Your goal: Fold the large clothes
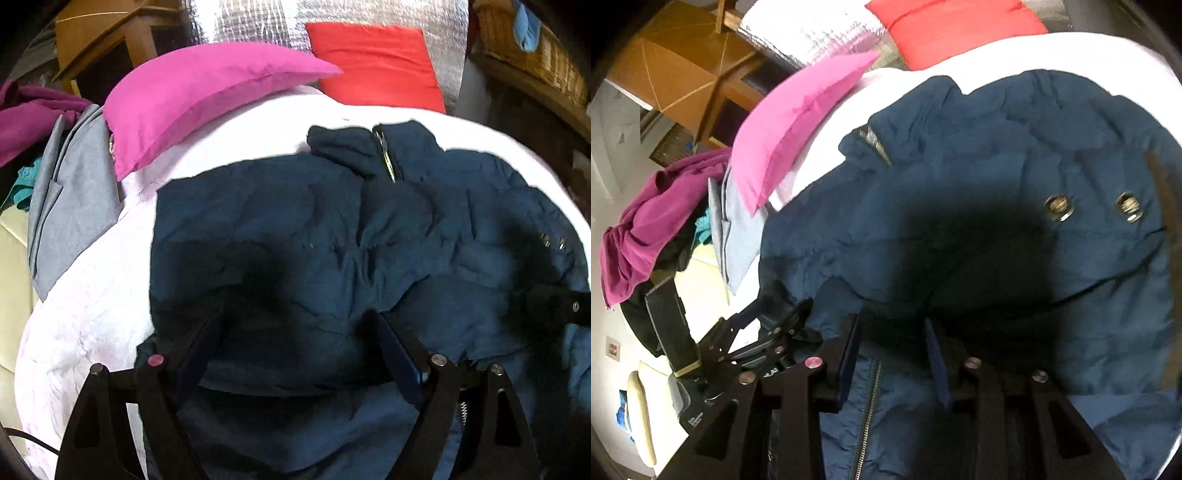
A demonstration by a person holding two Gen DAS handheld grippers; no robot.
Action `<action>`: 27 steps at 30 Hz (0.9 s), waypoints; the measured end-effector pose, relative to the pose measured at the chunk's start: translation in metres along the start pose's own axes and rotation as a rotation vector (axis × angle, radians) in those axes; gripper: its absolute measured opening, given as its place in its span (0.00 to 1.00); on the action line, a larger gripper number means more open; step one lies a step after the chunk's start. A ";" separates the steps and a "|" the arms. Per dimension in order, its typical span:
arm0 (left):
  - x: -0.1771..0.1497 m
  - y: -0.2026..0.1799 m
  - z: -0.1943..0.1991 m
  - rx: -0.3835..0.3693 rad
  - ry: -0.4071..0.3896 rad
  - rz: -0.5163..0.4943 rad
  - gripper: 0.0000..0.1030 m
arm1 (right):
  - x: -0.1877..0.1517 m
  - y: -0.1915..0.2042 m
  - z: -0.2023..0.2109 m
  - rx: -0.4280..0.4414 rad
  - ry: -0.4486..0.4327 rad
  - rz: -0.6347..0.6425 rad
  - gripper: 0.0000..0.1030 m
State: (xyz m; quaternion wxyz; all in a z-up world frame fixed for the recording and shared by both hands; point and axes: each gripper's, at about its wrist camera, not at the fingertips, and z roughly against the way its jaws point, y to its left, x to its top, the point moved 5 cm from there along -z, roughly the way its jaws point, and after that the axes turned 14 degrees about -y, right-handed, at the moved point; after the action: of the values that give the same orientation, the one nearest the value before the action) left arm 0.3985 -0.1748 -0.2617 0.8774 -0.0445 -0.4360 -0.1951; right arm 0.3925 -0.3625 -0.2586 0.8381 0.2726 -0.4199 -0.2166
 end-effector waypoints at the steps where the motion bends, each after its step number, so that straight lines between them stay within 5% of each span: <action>1: 0.003 0.004 0.004 0.002 -0.022 0.011 0.83 | 0.001 -0.001 0.002 0.001 -0.012 -0.007 0.38; 3: 0.007 0.010 0.007 0.021 -0.039 0.021 0.83 | 0.000 -0.008 0.000 -0.017 -0.002 -0.022 0.38; 7: -0.009 0.016 -0.015 0.051 0.064 0.028 0.83 | -0.007 -0.015 -0.012 -0.040 0.038 -0.015 0.39; 15: 0.010 0.031 0.009 0.068 -0.032 0.067 0.83 | 0.012 -0.006 0.021 -0.019 -0.054 0.001 0.43; 19: -0.002 0.050 -0.003 0.144 0.041 0.085 0.83 | 0.009 -0.014 0.019 -0.037 -0.040 -0.014 0.50; 22: -0.013 0.052 -0.018 0.123 0.097 0.107 0.83 | -0.005 -0.022 0.001 -0.062 0.027 -0.030 0.50; 27: -0.003 0.053 0.005 0.107 0.042 0.107 0.83 | 0.001 -0.013 0.020 -0.046 -0.016 -0.014 0.50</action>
State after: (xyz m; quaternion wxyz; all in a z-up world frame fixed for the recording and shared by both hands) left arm 0.4134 -0.1243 -0.2557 0.8966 -0.0167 -0.4243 -0.1255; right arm 0.3752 -0.3790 -0.2564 0.8392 0.2541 -0.4198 -0.2343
